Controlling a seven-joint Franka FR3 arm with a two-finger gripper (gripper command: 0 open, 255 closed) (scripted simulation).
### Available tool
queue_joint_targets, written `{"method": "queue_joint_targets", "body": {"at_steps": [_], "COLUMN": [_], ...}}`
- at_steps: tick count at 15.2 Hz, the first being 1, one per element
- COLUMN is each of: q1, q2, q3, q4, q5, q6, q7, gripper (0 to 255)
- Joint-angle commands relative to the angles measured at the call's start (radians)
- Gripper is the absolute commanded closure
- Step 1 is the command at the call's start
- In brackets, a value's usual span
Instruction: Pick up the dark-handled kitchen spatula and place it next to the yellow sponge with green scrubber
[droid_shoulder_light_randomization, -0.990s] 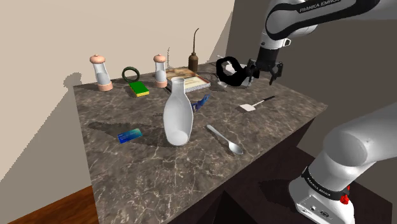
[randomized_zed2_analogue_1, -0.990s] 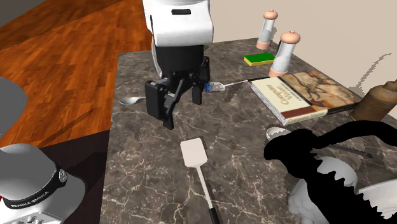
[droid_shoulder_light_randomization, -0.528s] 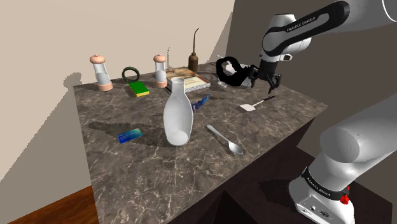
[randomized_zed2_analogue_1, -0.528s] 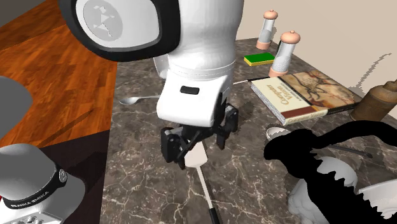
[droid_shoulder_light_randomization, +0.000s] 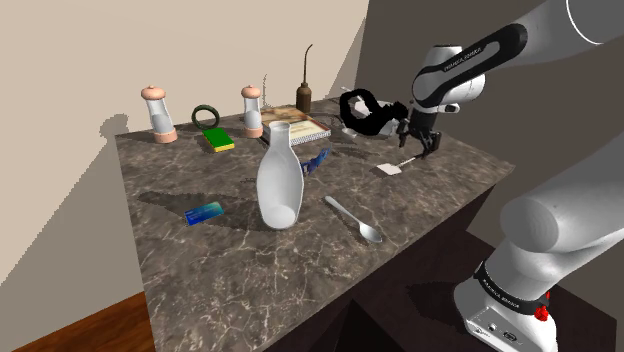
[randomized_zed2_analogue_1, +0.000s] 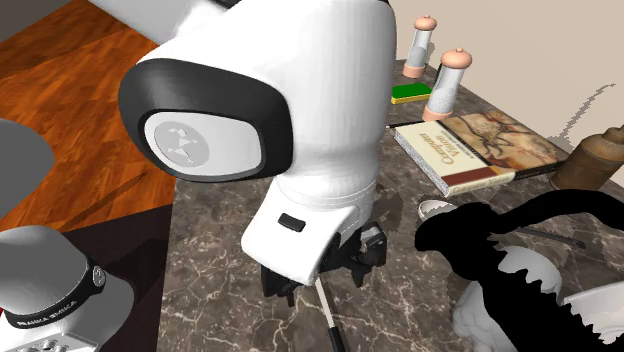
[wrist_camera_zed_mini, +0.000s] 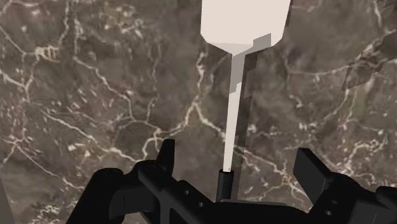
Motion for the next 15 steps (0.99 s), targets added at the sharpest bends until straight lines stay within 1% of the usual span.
{"method": "queue_joint_targets", "body": {"at_steps": [1, 3, 11, 12, 15], "q1": [-0.002, -0.003, -0.003, -0.003, -0.003], "q2": [0.022, 0.047, 0.047, 0.047, 0.047], "q3": [0.0, -0.001, -0.001, -0.001, -0.001], "q4": [-0.011, -0.024, -0.024, -0.024, -0.024], "q5": [-0.003, -0.007, -0.007, -0.007, -0.007], "q6": [0.034, 0.072, 0.072, 0.072, 0.072], "q7": [0.004, 0.007, 0.007, 0.007, 0.007], "gripper": [0, 0, 0, 255, 255]}}
